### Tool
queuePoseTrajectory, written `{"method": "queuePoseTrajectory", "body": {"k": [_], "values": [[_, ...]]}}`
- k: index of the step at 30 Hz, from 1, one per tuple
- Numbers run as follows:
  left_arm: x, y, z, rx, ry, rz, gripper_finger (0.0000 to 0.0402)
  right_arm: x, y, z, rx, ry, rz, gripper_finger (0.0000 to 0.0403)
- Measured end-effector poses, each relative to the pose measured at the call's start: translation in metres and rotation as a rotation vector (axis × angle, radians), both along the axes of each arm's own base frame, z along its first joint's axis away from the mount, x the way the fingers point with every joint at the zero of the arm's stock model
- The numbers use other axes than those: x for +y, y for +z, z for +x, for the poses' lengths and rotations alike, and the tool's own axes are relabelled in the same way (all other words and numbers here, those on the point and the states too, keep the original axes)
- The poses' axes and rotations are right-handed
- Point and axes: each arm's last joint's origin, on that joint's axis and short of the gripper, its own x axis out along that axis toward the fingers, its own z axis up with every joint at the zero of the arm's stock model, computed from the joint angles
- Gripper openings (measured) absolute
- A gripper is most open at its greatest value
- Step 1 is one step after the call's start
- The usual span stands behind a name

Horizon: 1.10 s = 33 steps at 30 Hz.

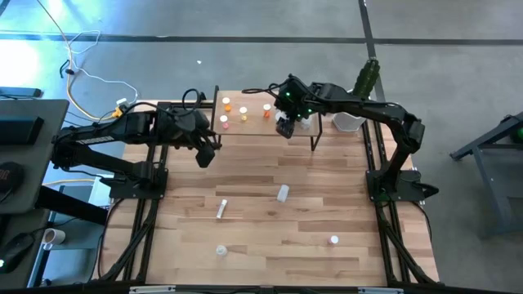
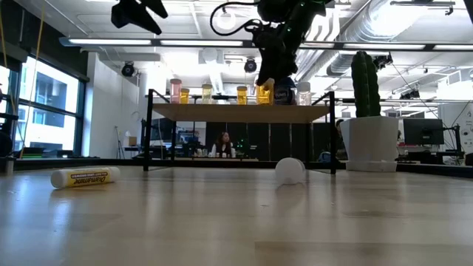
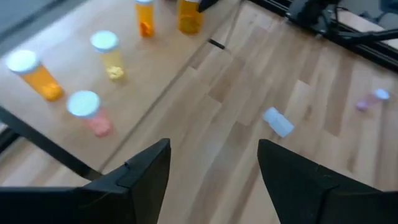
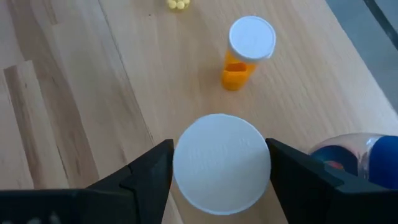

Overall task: Pick and place medicine bottles onto shelf by color
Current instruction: Put the large orange pill bottle on the shelf, then put the white yellow pill bottle on the shelf

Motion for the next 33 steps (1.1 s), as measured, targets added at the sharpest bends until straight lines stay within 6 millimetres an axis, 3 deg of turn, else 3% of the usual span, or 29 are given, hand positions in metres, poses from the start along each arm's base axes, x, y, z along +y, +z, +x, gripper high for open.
{"method": "queuePoseTrajectory", "body": {"k": [9, 18, 28, 33], "values": [[-0.011, -0.006, -0.004, 0.044, 0.034, -0.110, 0.0232, 0.001, 0.030, 0.000, -0.063, -0.028, -0.004, 0.0241], [-0.034, -0.016, 0.000, 0.107, 0.076, -0.221, 0.0232, 0.006, 0.059, -0.001, -0.125, -0.015, -0.029, 0.0241], [-0.071, -0.048, 0.030, 0.263, 0.176, -0.360, 0.0232, 0.011, 0.087, -0.006, -0.167, 0.011, -0.058, 0.0241], [-0.088, -0.069, 0.048, 0.338, 0.231, -0.405, 0.0232, 0.013, 0.091, -0.010, -0.138, 0.053, -0.083, 0.0241]]}}
